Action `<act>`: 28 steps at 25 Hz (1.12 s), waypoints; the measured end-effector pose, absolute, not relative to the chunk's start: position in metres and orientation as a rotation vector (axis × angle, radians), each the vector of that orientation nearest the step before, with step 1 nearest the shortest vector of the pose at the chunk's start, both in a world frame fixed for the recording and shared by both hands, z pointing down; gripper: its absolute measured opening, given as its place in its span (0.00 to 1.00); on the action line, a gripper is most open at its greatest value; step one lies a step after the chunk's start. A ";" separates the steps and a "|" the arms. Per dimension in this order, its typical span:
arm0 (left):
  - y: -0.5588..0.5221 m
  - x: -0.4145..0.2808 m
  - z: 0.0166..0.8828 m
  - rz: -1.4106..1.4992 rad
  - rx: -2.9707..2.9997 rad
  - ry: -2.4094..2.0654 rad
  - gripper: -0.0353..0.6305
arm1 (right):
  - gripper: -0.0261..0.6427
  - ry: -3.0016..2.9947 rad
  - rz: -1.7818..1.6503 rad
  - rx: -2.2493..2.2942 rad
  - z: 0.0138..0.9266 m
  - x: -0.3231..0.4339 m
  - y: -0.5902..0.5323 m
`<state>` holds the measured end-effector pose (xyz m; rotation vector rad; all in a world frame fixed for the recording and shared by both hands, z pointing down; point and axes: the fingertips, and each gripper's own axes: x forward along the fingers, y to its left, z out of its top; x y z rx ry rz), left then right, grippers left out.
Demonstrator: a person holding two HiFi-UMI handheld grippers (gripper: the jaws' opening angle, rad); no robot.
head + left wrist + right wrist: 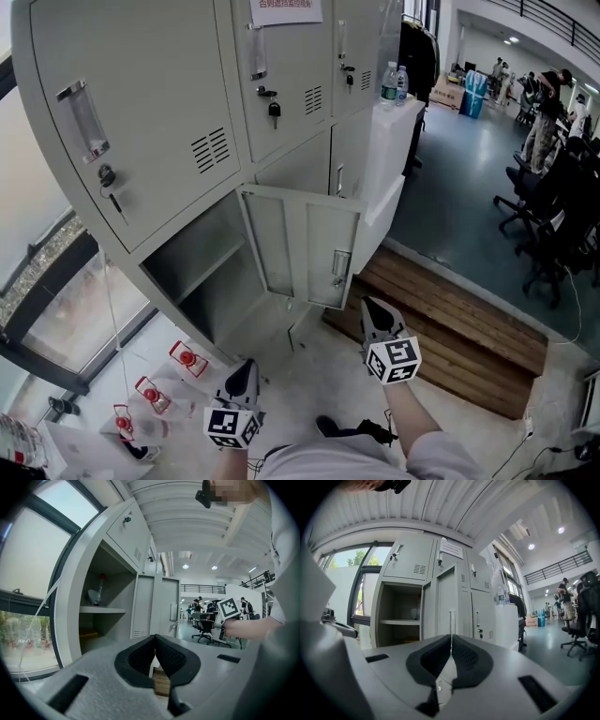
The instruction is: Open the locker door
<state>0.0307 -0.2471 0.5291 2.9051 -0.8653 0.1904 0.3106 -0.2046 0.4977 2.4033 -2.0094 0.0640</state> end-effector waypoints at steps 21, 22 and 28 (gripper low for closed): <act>-0.245 0.004 0.522 0.170 2.876 -0.999 0.06 | 0.06 -2.208 0.083 2.289 0.491 0.244 -0.213; -0.245 0.001 0.522 0.169 2.874 -1.012 0.06 | 0.06 -2.228 0.084 2.271 0.492 0.236 -0.214; -0.246 -0.019 0.518 0.157 2.853 -1.104 0.06 | 0.06 -2.345 0.079 2.141 0.492 0.189 -0.225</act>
